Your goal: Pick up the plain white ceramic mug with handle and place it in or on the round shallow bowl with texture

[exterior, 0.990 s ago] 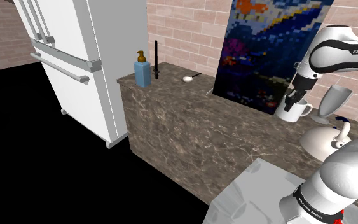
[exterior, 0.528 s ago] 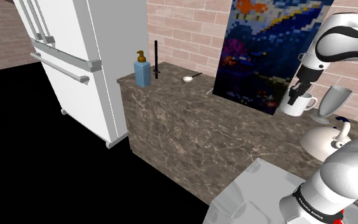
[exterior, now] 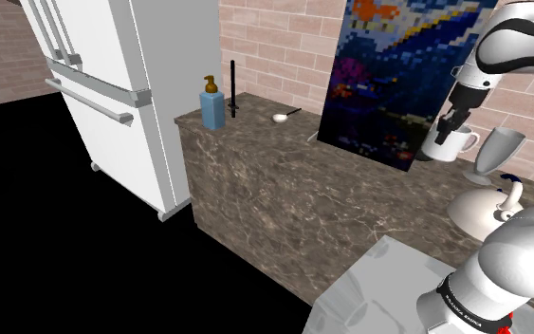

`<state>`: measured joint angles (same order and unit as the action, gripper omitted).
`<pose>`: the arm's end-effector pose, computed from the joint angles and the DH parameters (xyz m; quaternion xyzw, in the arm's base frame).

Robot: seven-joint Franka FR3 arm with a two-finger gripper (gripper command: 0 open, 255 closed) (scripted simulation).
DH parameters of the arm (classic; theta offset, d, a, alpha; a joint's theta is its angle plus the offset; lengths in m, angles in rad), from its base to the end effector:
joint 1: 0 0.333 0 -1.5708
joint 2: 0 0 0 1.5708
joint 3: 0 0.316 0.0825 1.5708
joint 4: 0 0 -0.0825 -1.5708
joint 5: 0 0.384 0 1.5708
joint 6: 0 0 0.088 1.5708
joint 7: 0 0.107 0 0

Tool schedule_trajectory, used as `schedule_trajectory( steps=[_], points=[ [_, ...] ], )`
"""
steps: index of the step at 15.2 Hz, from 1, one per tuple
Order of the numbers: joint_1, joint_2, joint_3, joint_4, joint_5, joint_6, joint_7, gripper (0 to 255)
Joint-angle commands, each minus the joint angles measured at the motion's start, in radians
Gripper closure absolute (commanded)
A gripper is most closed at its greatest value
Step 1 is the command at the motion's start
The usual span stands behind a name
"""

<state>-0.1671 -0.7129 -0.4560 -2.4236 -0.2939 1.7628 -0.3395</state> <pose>0.2641 -0.2482 0.5213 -0.9980 0.0636 -0.0041 0.0001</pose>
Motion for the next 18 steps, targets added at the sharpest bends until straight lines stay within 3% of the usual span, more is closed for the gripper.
schedule_trajectory(
  steps=[1, 6, 10, 15, 18],
  points=[
    [0.012, 0.070, -0.043, 0.058, -0.001, 0.019, -0.038, 255],
    [0.051, 0.253, -0.161, 0.224, 0.030, 0.052, -0.153, 255],
    [0.087, 0.418, -0.266, 0.375, 0.099, 0.064, -0.265, 255],
    [0.100, 0.678, -0.397, 0.595, 0.272, 0.048, -0.449, 255],
    [0.043, 0.863, -0.439, 0.753, 0.419, 0.006, -0.571, 255]
  ],
)
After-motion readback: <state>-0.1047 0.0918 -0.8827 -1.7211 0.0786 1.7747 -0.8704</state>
